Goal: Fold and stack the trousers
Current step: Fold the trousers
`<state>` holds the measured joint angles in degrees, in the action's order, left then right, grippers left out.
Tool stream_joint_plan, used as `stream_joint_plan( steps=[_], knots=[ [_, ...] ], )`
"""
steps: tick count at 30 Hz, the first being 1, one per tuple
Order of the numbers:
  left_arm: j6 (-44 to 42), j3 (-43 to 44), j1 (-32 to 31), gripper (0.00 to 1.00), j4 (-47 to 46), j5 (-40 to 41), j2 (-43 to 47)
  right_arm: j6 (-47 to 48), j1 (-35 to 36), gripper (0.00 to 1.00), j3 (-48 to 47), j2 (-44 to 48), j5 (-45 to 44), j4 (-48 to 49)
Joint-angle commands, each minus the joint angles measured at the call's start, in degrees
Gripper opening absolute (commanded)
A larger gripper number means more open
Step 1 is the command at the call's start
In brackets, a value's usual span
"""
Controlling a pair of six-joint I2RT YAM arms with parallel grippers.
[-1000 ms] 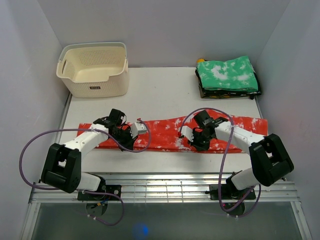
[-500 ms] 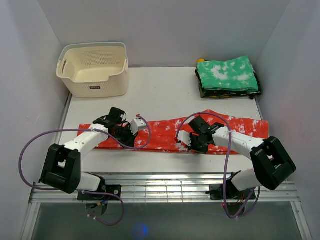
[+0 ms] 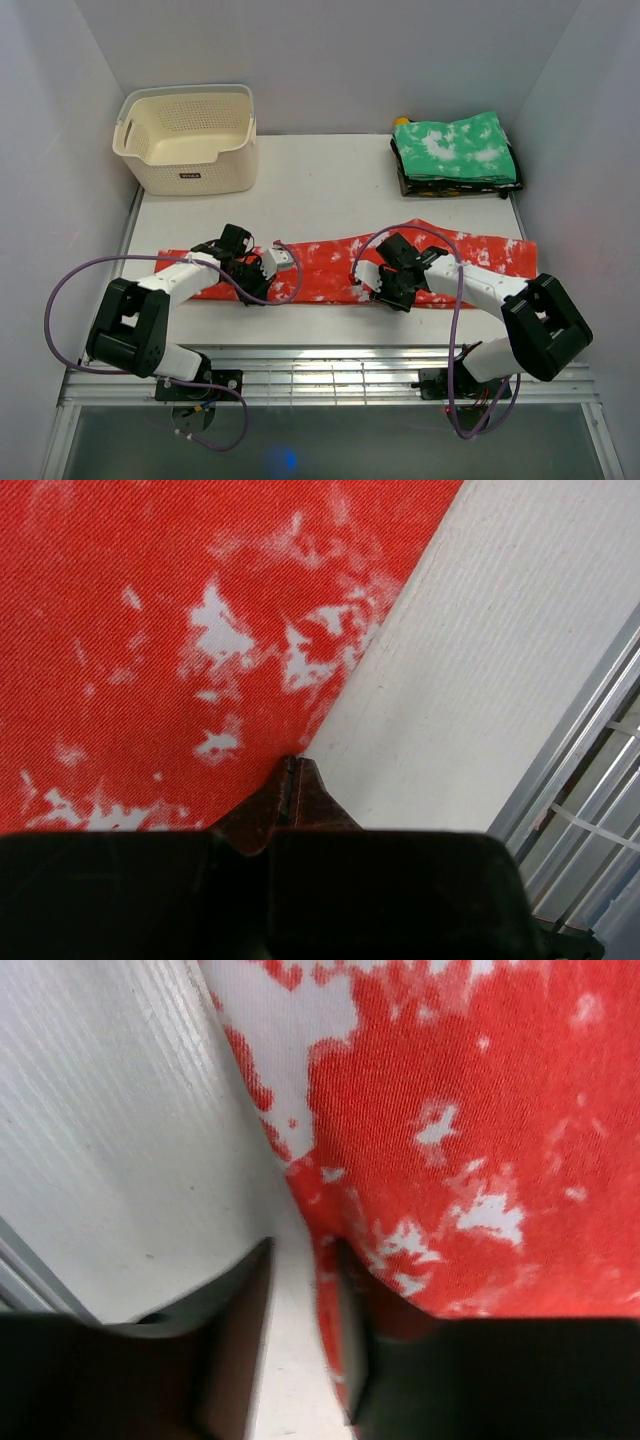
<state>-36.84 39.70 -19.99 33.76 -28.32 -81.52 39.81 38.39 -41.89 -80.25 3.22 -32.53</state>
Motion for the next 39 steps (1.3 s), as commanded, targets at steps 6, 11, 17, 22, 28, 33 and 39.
stream_joint_plan(
  steps=[6, 11, 17, 22, 28, 33, 39],
  knots=[
    [0.89, -3.5, -0.23, 0.0, 0.52, 6.16, -4.09, -4.92, -2.78, 0.63, -8.38, 8.78, 2.74, -1.65],
    [1.42, -3.05, 0.12, 0.0, 2.71, 5.11, -1.64, -5.98, -14.11, 0.75, -12.16, 10.28, 9.76, -5.0],
    [4.93, 6.33, 0.21, 0.13, 8.52, -2.17, 7.41, 0.0, -32.58, 0.35, -15.06, 2.67, 15.06, -11.31],
    [12.31, 20.13, -1.01, 0.3, 6.33, -6.31, 1.03, 2.72, -37.6, 0.37, -9.71, -1.74, 14.36, -12.29],
    [26.27, 26.83, -2.95, 0.27, -5.36, -3.06, -14.18, 4.22, -36.9, 0.12, -5.58, -12.02, 10.84, -13.08],
    [32.0, 23.6, -2.86, 0.19, -8.71, 1.67, -18.94, 3.09, -32.0, 0.09, -4.95, -14.23, 7.25, -9.31],
    [32.8, 16.73, 1.79, 0.14, -6.78, 6.69, -15.35, -1.57, -19.87, 0.08, -12.24, -20.2, 6.79, -6.14]
  ],
)
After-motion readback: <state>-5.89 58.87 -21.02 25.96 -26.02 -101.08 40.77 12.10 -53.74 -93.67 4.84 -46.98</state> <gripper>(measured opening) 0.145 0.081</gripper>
